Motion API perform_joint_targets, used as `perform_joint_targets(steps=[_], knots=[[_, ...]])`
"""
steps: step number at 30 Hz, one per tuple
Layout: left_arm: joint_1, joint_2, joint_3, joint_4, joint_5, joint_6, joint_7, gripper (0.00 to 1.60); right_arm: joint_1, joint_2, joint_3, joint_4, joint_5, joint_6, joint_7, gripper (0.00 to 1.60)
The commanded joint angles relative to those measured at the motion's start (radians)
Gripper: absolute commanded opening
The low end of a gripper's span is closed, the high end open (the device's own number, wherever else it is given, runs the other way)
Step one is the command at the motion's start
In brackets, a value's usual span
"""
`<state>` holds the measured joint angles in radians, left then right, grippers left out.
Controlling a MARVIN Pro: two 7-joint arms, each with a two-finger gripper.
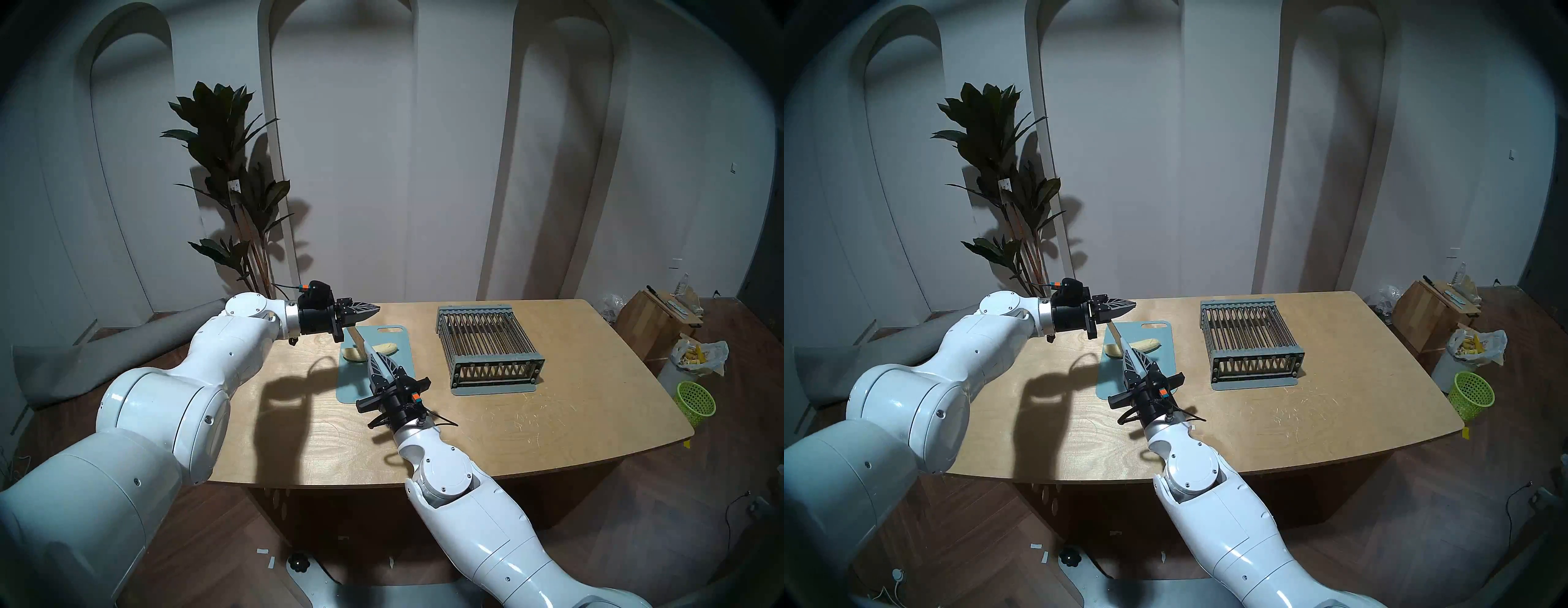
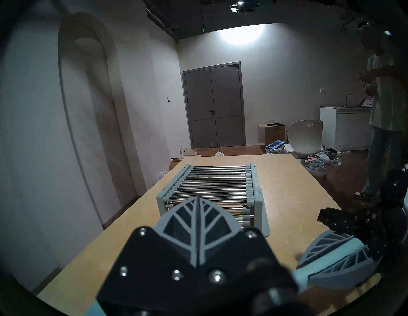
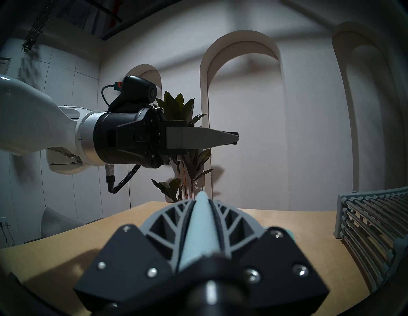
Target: Cut the banana into four pieces on the cutting board
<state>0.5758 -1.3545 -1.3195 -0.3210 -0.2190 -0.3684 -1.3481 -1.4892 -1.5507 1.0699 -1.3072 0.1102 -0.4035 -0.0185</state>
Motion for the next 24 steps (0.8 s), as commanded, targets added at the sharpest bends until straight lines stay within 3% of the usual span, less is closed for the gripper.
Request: perform_joint_targets(steps=[1, 24], knots=[[-0.058, -0.010, 0.002, 0.043, 0.005, -0.053, -0.008, 0.00, 0.027, -0.015, 0.001, -0.007, 0.002, -0.034, 0.002, 0.00], [-0.066, -0.003, 0.003, 0.158, 0.051, -0.127, -0.009, 0.00, 0.034, -0.017, -0.004, 0.051, 0.026, -0.056, -0.009, 0.00]])
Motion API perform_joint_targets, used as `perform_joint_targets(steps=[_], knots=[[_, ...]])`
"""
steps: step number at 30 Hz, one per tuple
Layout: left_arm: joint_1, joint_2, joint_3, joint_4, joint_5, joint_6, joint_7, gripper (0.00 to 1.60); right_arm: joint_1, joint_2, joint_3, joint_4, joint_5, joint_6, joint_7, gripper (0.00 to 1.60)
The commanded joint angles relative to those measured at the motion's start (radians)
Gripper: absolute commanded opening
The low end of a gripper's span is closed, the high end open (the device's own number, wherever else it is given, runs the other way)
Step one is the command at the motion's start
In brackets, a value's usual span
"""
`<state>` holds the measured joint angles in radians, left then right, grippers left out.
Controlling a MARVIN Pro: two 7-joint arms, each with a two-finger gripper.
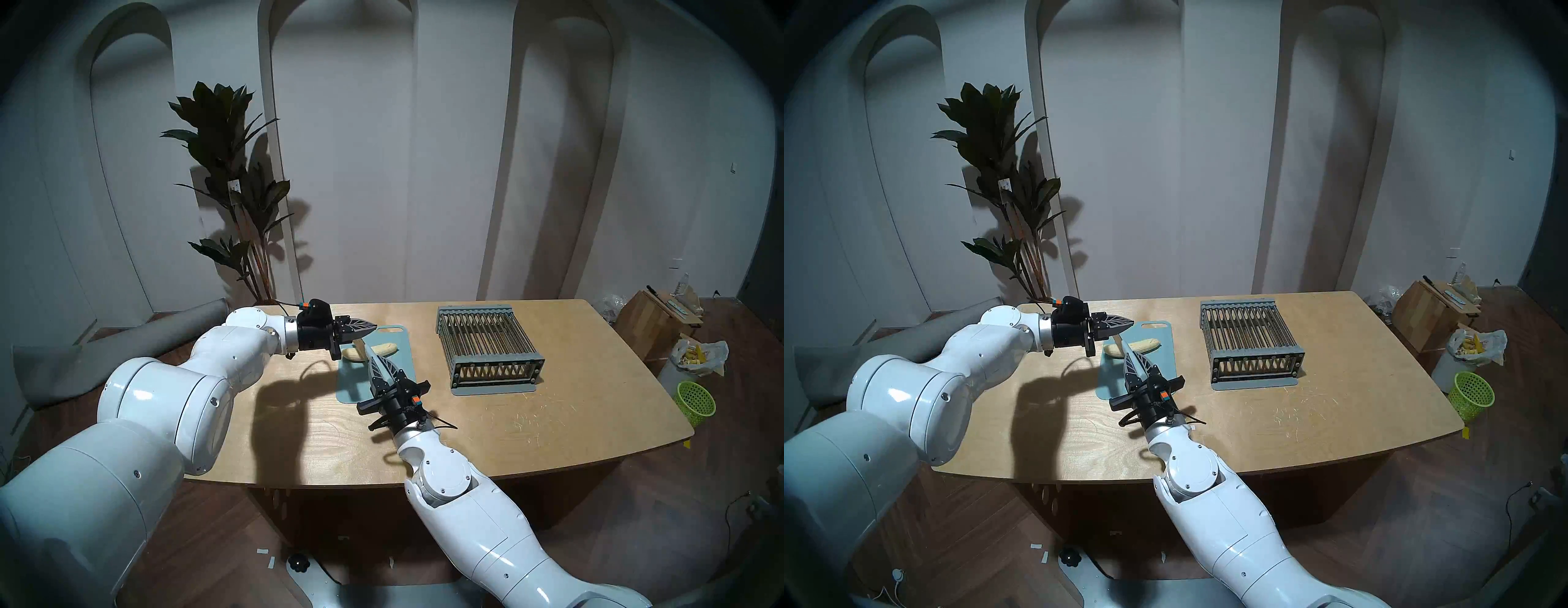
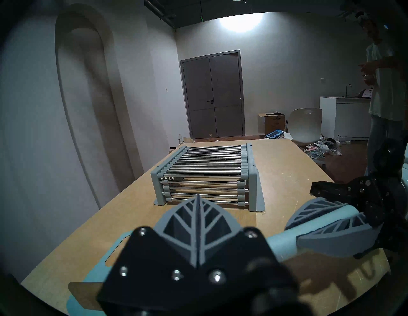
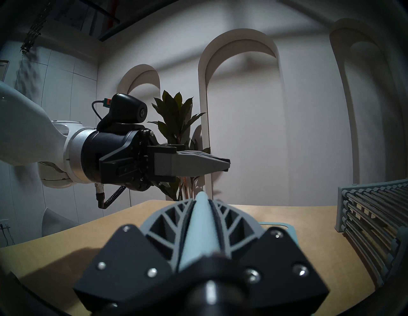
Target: Cut the banana into four pieces on the cutting board
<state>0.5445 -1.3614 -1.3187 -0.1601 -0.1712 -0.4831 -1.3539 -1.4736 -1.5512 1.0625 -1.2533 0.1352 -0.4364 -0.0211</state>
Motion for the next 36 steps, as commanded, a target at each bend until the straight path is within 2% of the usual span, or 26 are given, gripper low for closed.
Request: perform_joint_targets(steps=[1, 8, 26, 36], knots=[[-0.035, 0.004, 0.003, 0.000, 0.006, -0.013, -0.001, 0.00, 0.019, -0.016, 0.004, 0.001, 0.002, -0.024, -0.008, 0.00], [-0.013, 0.000, 0.051, -0.001, 0.063, -0.059, 0.011, 0.00, 0.021, -0.016, 0.002, 0.018, 0.011, -0.030, -0.015, 0.00], [0.013, -0.024, 0.070, 0.022, 0.090, -0.078, 0.061, 0.00, 0.042, -0.022, -0.010, 0.065, 0.031, -0.037, -0.018, 0.00], [0.019, -0.014, 0.091, 0.022, 0.109, -0.093, 0.065, 0.00, 0.051, -0.027, -0.021, 0.084, 0.037, -0.040, -0.019, 0.00]])
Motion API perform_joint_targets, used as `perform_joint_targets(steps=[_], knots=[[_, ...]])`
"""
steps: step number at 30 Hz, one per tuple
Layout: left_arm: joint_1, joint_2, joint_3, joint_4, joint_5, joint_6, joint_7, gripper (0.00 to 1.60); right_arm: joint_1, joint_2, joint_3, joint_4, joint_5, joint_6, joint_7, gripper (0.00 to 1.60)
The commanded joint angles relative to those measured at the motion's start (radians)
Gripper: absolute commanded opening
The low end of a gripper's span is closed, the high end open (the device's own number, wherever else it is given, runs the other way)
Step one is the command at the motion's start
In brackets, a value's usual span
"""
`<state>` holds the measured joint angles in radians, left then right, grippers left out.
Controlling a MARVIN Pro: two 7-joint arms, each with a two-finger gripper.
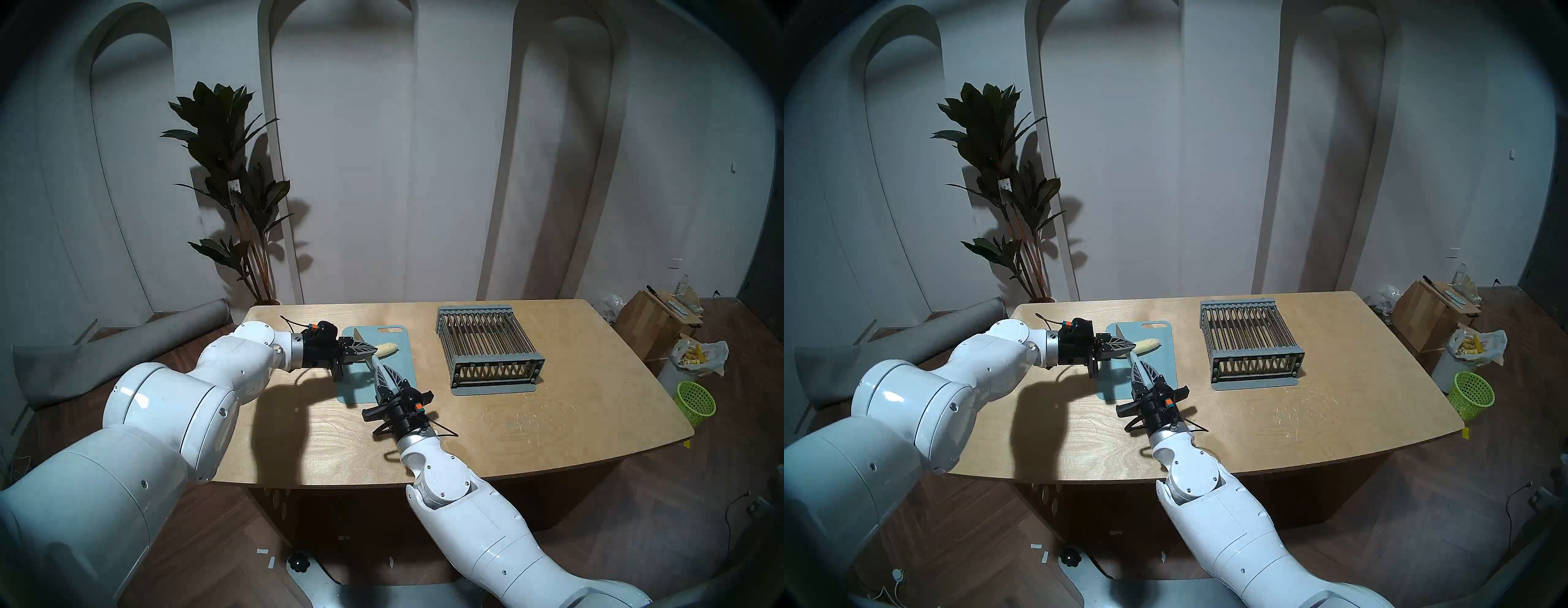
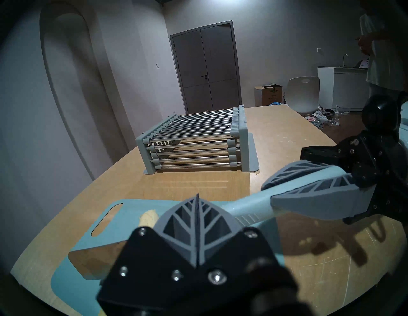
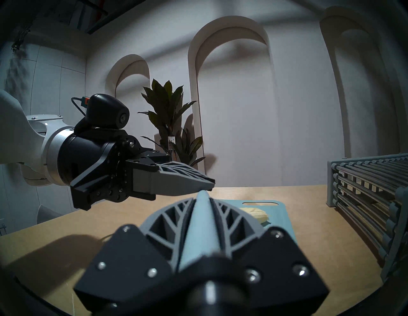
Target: Cut the banana into four pieces on the cutting board
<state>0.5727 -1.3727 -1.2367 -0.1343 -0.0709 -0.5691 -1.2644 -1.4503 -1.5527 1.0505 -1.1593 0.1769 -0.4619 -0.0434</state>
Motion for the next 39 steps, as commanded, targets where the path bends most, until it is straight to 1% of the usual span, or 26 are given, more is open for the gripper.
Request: perform_joint_targets(steps=[1, 12, 28, 32, 39], knots=[[-0.009, -0.002, 0.014, -0.004, 0.012, -0.010, -0.025, 0.00, 0.028, -0.026, -0.010, -0.009, -0.004, -0.015, 0.002, 0.00], [-0.004, -0.003, 0.052, 0.000, 0.046, -0.018, -0.008, 0.00, 0.036, -0.030, -0.014, 0.001, -0.002, -0.019, -0.005, 0.00], [0.000, -0.020, 0.084, 0.006, 0.065, -0.019, 0.017, 0.00, 0.040, -0.028, -0.010, 0.011, 0.003, -0.026, -0.009, 0.00], [-0.011, -0.030, 0.096, 0.004, 0.074, -0.009, 0.026, 0.00, 0.040, -0.027, -0.008, 0.011, 0.006, -0.028, -0.010, 0.00], [-0.061, -0.046, 0.129, -0.002, 0.099, 0.043, 0.029, 0.00, 0.039, -0.026, -0.005, 0.008, 0.014, -0.029, -0.014, 0.00]])
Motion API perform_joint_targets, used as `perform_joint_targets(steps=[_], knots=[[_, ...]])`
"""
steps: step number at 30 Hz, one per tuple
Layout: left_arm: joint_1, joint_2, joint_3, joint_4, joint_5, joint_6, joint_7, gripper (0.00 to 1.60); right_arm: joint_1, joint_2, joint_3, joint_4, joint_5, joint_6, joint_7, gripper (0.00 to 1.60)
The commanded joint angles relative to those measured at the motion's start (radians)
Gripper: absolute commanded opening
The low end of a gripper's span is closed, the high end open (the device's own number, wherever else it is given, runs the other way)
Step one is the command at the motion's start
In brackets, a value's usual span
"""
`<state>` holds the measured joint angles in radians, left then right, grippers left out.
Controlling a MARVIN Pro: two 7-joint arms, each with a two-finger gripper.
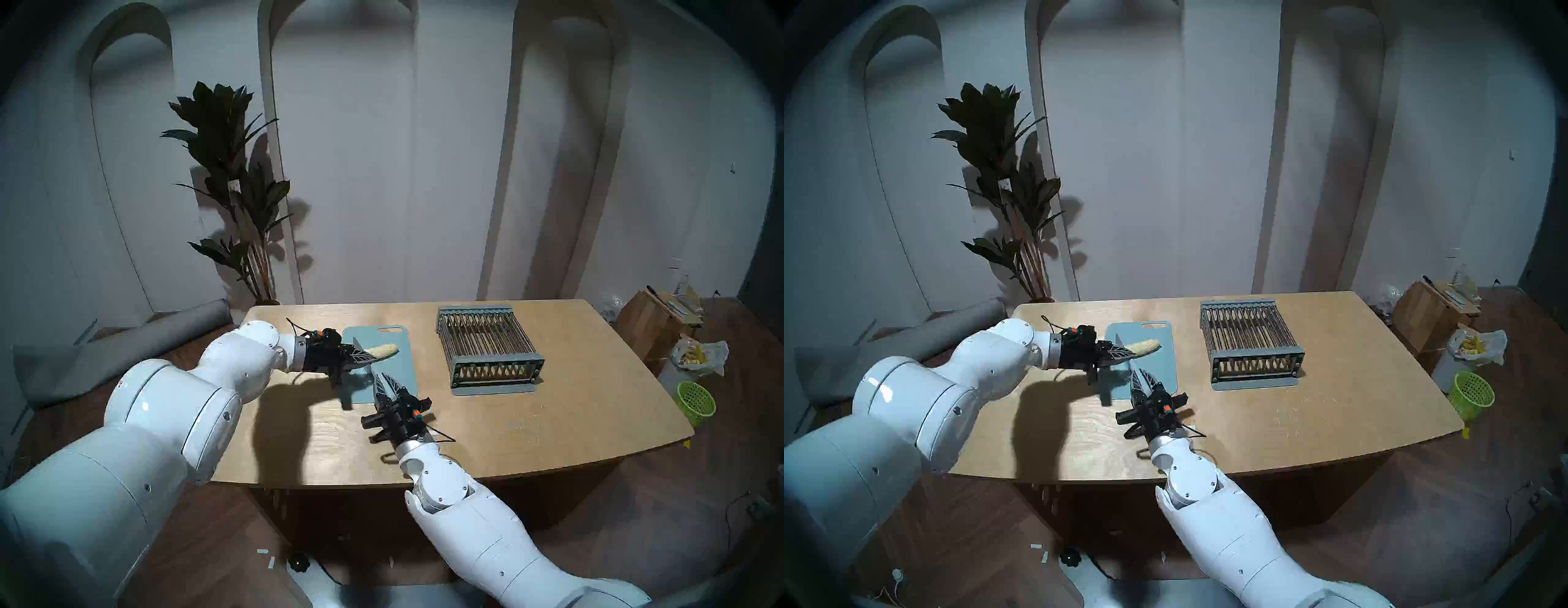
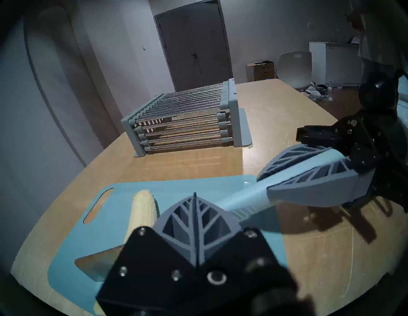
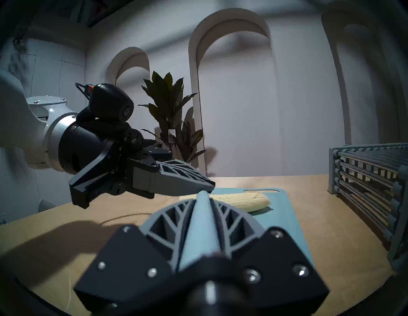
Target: Cut the banana into four pieces on the cutting board
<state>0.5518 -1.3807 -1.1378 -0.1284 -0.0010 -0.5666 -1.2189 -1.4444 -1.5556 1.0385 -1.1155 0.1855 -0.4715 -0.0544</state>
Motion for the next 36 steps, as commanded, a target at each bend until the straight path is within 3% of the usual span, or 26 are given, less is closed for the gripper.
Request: perform_joint_targets(steps=[1, 8, 17, 26, 36], knots=[[-0.046, -0.040, 0.034, -0.009, 0.033, 0.048, -0.017, 0.00, 0.033, -0.022, 0.007, -0.036, 0.007, -0.019, -0.004, 0.00], [-0.068, -0.059, 0.045, -0.013, 0.041, 0.086, -0.013, 0.00, 0.026, -0.016, 0.017, -0.045, 0.018, -0.024, -0.010, 0.00], [-0.034, -0.058, 0.047, -0.010, 0.043, 0.063, -0.006, 0.00, 0.018, -0.005, 0.022, -0.055, 0.023, -0.021, -0.012, 0.00], [-0.046, -0.040, -0.096, 0.017, -0.100, 0.100, -0.021, 0.00, 0.019, -0.010, 0.023, -0.070, 0.028, -0.016, -0.010, 0.00], [-0.079, -0.035, -0.300, 0.028, -0.339, 0.223, -0.031, 0.00, 0.018, -0.008, 0.020, -0.084, 0.023, -0.010, -0.005, 0.00]])
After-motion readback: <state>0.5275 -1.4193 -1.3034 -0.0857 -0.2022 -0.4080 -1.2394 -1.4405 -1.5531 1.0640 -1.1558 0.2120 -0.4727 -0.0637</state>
